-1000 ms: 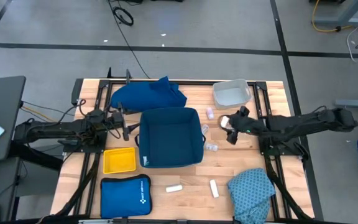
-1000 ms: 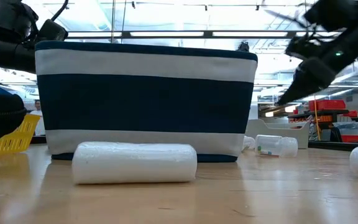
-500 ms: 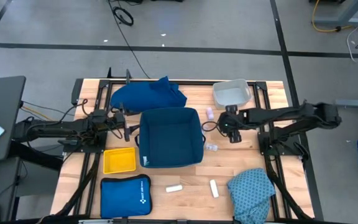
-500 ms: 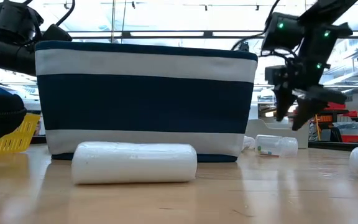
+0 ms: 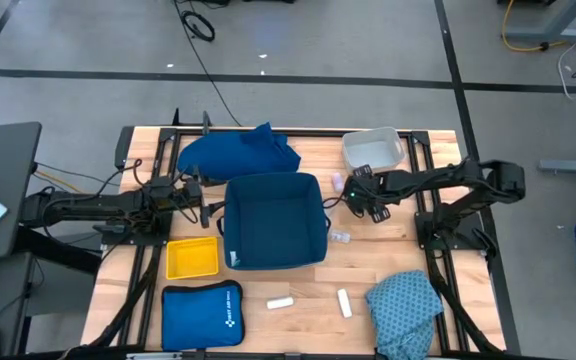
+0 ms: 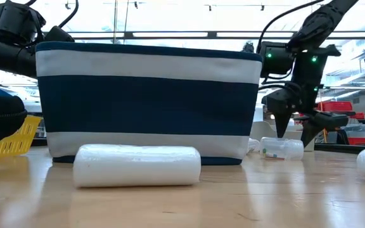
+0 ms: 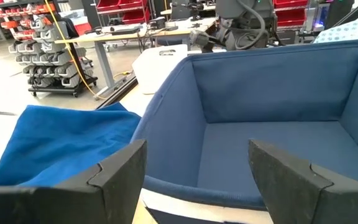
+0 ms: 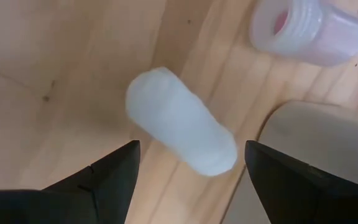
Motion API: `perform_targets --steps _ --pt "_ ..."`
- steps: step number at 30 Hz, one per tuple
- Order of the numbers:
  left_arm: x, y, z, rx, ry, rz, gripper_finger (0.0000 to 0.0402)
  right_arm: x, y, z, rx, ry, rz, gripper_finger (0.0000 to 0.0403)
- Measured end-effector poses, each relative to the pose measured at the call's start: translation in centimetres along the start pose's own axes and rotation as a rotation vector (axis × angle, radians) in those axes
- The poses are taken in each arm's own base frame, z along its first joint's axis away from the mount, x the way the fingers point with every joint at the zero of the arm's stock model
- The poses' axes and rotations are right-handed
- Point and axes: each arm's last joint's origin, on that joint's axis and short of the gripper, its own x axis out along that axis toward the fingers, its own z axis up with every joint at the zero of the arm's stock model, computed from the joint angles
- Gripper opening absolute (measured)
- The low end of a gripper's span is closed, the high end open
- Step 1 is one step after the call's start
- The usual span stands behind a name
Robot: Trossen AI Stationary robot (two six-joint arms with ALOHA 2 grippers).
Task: Pick & place medical supplies in basket/bin
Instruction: Put the top white roll gauze into the gray bin
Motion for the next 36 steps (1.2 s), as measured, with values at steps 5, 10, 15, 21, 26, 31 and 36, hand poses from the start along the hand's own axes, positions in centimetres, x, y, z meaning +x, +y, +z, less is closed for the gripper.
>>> perform_targets --steps 5,10,15,21,26,31,36 --pt "0.0 0.0 0.0 0.0 0.0 0.0 0.028 0.5 -0.2 0.2 -0.025 -0.034 0.032 0.0297" --pt "0.0 0.0 0.0 0.0 0.0 0.0 0.028 1.0 -0.1 0.4 -0.044 -0.034 0.059 0.0276" --pt "0.0 0.0 0.0 0.0 0.0 0.0 0.028 1.2 0.3 0.6 -0.065 -0.026 0.071 0.0209" --pt "0.0 0.0 0.0 0.0 0.0 0.0 0.028 0.9 0.9 1.2 -0.052 -0.029 0.052 0.0058" --pt "0.0 0.0 0.0 -0.002 0.0 0.0 0.028 0.5 1.5 2.0 0.04 -0.044 0.019 0.0026" --pt "0.0 0.0 0.0 -0.026 -0.001 -0.008 0.028 -0.4 2.5 3.2 0.09 -0.07 -0.022 0.0026" --pt "0.0 0.0 0.0 -0.035 -0.002 -0.015 0.028 -2.6 2.5 4.7 0.139 -0.067 -0.107 0.0026"
